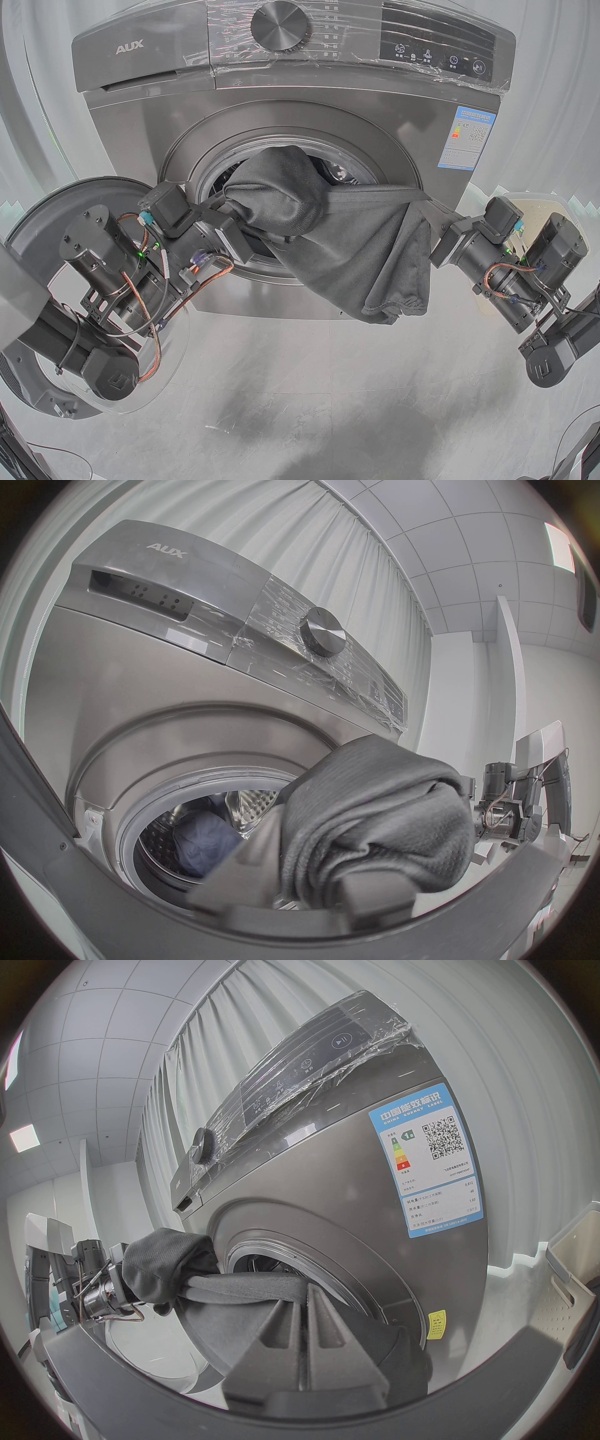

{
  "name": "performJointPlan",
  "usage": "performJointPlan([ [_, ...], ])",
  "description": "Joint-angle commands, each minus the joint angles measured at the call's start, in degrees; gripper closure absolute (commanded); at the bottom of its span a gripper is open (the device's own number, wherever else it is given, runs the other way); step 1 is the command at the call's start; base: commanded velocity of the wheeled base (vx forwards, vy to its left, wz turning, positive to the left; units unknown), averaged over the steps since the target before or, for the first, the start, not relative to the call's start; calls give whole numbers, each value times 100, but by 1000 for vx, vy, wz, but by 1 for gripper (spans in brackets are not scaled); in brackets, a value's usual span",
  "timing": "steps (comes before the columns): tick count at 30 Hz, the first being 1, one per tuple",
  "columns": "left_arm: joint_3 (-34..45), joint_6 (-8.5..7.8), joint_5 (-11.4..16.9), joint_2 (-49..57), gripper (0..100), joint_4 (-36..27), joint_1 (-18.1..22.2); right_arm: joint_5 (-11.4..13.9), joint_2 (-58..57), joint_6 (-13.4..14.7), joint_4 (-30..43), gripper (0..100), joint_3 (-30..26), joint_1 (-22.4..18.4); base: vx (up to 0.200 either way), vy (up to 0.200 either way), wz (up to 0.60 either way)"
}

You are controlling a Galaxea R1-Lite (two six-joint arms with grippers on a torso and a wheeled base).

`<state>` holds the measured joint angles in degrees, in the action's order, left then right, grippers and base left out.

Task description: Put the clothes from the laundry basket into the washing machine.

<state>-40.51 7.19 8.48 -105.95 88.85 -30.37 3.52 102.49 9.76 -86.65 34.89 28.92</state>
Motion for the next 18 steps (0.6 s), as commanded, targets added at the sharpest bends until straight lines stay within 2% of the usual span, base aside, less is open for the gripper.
performJointPlan([
  [1, -62, 125, 4, -5, 0, -8, 84, 8, -1, -1, -1, 100, 0, 62, 0, 0, 0],
  [3, -62, 318, -5, 4, 0, -8, 119, 8, -9, -1, -1, 100, 9, 62, 0, 0, 0],
  [5, -62, 415, -14, 13, 0, -8, 136, 8, -9, -1, -10, 100, 9, 70, 0, 0, 0],
  [18, 96, 379, -57, -145, 0, -16, 154, 8, -45, -1, -10, 100, -8, 167, 0, 0, 0],
])
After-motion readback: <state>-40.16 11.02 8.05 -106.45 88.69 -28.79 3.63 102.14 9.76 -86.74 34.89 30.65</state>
